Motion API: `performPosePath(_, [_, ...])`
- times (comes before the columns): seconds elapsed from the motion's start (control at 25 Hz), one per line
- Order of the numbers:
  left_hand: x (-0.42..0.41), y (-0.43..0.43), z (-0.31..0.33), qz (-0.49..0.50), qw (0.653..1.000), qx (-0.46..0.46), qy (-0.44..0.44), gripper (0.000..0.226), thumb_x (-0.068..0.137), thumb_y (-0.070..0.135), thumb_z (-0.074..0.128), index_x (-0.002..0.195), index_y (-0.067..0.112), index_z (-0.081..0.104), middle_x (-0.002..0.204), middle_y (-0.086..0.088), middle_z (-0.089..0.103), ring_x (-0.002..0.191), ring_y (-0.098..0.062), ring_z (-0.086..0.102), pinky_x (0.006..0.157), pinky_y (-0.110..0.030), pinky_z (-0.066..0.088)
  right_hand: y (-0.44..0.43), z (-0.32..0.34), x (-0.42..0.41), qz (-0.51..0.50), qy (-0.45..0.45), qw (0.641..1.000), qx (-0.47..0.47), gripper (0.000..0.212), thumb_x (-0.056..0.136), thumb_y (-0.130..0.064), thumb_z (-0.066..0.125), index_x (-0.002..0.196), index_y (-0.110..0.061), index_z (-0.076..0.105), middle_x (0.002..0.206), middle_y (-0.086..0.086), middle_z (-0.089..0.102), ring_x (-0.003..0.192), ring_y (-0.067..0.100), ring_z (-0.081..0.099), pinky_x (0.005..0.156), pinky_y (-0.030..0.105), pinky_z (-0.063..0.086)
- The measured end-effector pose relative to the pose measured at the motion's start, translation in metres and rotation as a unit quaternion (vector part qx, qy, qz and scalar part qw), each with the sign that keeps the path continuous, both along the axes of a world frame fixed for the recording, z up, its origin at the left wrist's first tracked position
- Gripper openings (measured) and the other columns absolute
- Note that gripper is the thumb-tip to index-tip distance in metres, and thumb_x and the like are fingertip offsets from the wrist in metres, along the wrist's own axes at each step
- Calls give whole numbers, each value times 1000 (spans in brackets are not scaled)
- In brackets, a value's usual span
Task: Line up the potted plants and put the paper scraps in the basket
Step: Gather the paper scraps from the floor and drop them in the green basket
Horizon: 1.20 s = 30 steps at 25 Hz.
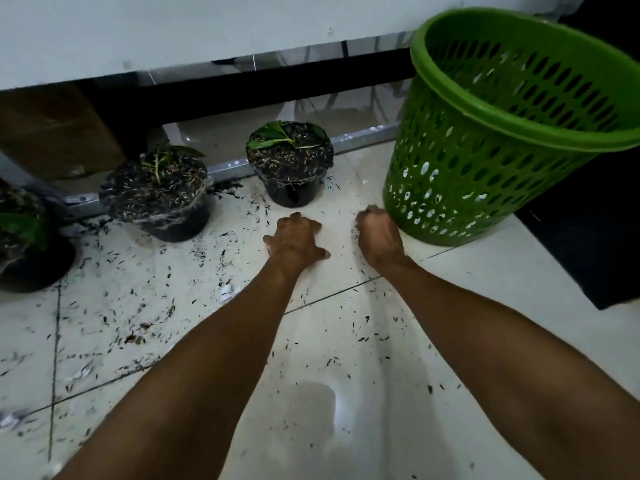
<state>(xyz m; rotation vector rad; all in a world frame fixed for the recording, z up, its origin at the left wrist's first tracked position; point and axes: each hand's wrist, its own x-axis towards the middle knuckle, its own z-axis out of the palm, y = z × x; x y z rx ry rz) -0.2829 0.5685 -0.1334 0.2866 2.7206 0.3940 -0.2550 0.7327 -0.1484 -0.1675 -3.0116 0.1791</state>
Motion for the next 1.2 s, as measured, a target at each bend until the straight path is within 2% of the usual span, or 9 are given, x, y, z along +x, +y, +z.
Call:
performPosePath(0.12, [-11, 1, -8, -18, 1000, 3, -19, 79, 71, 50, 79, 141, 32, 49, 147, -8, 39, 140, -30, 33, 110, -56, 35, -2, 12, -56, -54, 54, 997, -19, 36, 86, 13, 54, 119, 3, 63, 122, 21, 60, 108, 33, 59, 95, 39, 52])
performPosePath(0.24, [-12, 0, -12, -14, 999, 12, -34, 82, 73, 48, 78, 146, 33, 43, 158, -7, 25, 146, -27, 23, 113, -62, 28, 9, 15, -94, -63, -18, 998, -8, 37, 90, 6, 51, 126, 2, 58, 129, 24, 56, 117, 38, 55, 101, 42, 48])
performPosePath(0.32, [-10, -1, -10, -39, 998, -6, -44, 82, 78, 48, 74, 150, 34, 36, 163, -7, 14, 151, -27, 14, 114, -65, 22, 12, 10, -95, -40, -84, 996, 2, 32, 96, -2, 46, 124, 3, 60, 126, 25, 59, 117, 39, 57, 98, 41, 47])
performPosePath(0.52, [-2, -27, -8, -99, 993, 9, -67, 81, 85, 44, 69, 153, 37, 27, 166, -4, -2, 154, -23, 3, 122, -53, 12, -17, 2, -56, -84, -58, 994, 40, 22, 94, 2, 51, 110, -3, 66, 113, 17, 65, 103, 31, 64, 86, 34, 51])
performPosePath(0.68, [12, -66, -12, -129, 990, 41, -37, 67, 85, 38, 70, 146, 36, 42, 165, 3, 15, 150, -22, 23, 122, -38, 21, -47, -13, -27, -62, -2, 998, 25, 34, 88, 14, 47, 113, 4, 67, 111, 24, 64, 105, 39, 57, 84, 40, 51])
performPosePath(0.8, [44, -115, -16, -117, 990, 81, -11, 52, 88, 30, 69, 138, 30, 56, 159, 5, 33, 141, -22, 41, 117, -39, 32, -95, -8, 9, 6, 3, 999, -34, 32, 89, 3, 49, 117, 0, 65, 116, 21, 61, 110, 38, 52, 85, 41, 51])
performPosePath(0.96, [99, -169, -9, -100, 991, 92, -20, 50, 86, 7, 60, 133, 23, 62, 153, 2, 44, 137, -22, 47, 114, -38, 36, -163, -10, 66, 89, -24, 992, -83, 32, 93, -12, 49, 122, -5, 60, 125, 17, 56, 117, 32, 48, 87, 42, 54])
performPosePath(1.08, [134, -213, 12, -67, 988, 128, -53, 40, 78, 15, 62, 117, 15, 73, 125, -6, 69, 115, -24, 64, 98, -31, 48, -214, -13, 118, 189, -64, 968, -149, 42, 92, -21, 60, 129, -3, 55, 137, 19, 50, 128, 34, 44, 98, 43, 50])
performPosePath(1.2, [161, -258, 33, -40, 994, 77, -72, 28, 80, 25, 64, 104, 19, 77, 105, -6, 76, 99, -21, 66, 86, -27, 50, -254, -7, 162, 307, -129, 926, -176, 48, 94, -15, 56, 138, 1, 46, 144, 21, 46, 135, 35, 43, 110, 38, 39])
